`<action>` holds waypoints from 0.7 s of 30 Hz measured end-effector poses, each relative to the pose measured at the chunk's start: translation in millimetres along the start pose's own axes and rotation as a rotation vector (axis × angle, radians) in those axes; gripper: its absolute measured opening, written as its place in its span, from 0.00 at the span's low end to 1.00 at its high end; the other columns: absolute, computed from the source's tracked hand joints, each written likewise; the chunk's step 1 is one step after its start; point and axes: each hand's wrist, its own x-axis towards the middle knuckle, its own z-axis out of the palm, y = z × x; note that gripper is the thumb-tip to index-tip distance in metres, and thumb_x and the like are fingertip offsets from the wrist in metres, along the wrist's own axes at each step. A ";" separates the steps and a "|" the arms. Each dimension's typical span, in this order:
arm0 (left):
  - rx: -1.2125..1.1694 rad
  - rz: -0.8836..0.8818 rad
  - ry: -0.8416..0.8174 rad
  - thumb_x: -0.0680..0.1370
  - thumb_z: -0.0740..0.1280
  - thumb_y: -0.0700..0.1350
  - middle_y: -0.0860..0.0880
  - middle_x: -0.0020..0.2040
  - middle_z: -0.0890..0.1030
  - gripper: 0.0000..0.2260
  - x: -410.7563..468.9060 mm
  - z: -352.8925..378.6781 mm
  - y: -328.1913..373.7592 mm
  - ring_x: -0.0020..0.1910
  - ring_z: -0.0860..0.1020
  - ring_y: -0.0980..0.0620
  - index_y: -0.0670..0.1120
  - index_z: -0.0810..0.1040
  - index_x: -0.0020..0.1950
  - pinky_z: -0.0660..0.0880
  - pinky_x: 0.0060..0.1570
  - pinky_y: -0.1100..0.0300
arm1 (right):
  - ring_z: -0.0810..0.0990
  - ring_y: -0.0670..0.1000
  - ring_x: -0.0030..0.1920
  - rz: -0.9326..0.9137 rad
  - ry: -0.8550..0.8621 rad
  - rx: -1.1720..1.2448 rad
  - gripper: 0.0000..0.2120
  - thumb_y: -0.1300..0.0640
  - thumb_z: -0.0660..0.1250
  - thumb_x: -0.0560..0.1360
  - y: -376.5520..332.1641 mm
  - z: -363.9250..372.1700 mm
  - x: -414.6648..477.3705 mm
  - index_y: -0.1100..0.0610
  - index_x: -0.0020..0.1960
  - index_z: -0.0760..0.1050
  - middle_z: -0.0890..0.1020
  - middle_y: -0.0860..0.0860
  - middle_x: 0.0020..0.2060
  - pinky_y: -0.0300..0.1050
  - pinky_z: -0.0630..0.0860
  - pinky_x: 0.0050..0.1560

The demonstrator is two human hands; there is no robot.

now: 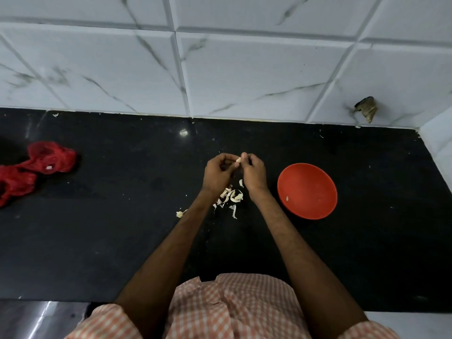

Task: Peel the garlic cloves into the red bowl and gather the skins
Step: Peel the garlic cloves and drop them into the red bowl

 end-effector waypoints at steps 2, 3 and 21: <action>-0.050 -0.020 -0.006 0.79 0.69 0.36 0.44 0.44 0.84 0.05 -0.3 -2.4 0.5 0.38 0.80 0.51 0.40 0.81 0.54 0.78 0.34 0.56 | 0.77 0.45 0.38 0.092 -0.078 0.147 0.13 0.53 0.60 0.84 -7.3 -1.7 -2.6 0.55 0.44 0.78 0.79 0.50 0.37 0.43 0.74 0.42; -0.094 -0.045 -0.008 0.79 0.68 0.36 0.44 0.42 0.83 0.05 -0.3 -3.4 0.1 0.37 0.79 0.50 0.40 0.81 0.54 0.77 0.32 0.56 | 0.77 0.44 0.38 0.124 -0.114 0.204 0.12 0.53 0.60 0.84 -10.7 -3.0 -4.3 0.55 0.46 0.78 0.79 0.49 0.38 0.41 0.75 0.41; -0.025 -0.156 -0.073 0.83 0.64 0.42 0.45 0.42 0.81 0.09 -2.5 -2.6 4.3 0.32 0.77 0.52 0.37 0.78 0.55 0.73 0.25 0.60 | 0.79 0.50 0.43 -0.026 -0.055 0.012 0.12 0.51 0.62 0.83 1.4 -0.9 2.0 0.58 0.49 0.78 0.81 0.52 0.40 0.52 0.77 0.49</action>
